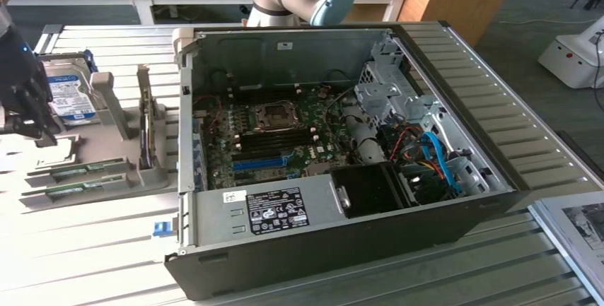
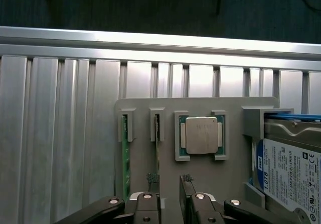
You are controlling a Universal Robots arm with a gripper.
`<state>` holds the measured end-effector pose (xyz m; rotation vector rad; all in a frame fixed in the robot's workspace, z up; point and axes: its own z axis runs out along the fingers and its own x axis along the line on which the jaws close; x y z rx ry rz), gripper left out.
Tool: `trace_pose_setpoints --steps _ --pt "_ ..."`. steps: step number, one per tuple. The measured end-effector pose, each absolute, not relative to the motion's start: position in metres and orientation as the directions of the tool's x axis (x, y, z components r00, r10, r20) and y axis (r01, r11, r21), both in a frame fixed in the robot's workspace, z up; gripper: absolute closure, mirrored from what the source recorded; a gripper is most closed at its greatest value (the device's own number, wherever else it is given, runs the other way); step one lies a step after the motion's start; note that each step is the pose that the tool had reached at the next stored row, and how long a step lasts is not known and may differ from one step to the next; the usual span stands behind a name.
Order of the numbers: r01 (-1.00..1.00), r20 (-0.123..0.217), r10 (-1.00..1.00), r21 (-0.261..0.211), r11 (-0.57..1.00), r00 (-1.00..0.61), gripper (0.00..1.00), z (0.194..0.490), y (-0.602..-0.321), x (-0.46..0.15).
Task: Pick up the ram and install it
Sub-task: 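Pick up the ram and move it above insertion slot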
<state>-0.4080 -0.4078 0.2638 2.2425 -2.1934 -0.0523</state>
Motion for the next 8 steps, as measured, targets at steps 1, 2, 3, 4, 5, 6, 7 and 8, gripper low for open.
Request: trace_pose_setpoints --steps 1,2,3,4,5,6,7,8 --pt "-0.999 -0.021 -1.0 0.026 -0.022 0.022 0.7 0.2626 -0.4078 -0.408" --pt "-0.999 -0.021 -1.0 0.026 -0.022 0.022 0.7 0.2611 -0.4078 -0.408" --pt "-0.999 -0.021 -1.0 0.026 -0.022 0.022 0.7 0.2599 -0.4078 -0.408" --pt "-0.999 -0.021 -1.0 0.026 -0.022 0.022 0.7 0.2587 -0.4078 -0.408" --pt "-0.999 -0.021 -1.0 0.026 -0.022 0.022 0.7 0.2578 -0.4078 -0.408" --pt "-0.999 -0.021 -1.0 0.026 -0.022 0.022 0.7 0.2569 -0.4078 -0.408" --pt "-0.999 -0.021 -1.0 0.026 -0.022 0.022 0.7 0.2561 -0.4078 -0.408" --pt "-0.999 -0.021 -1.0 0.027 -0.022 0.022 0.7 0.2559 -0.4078 -0.408"
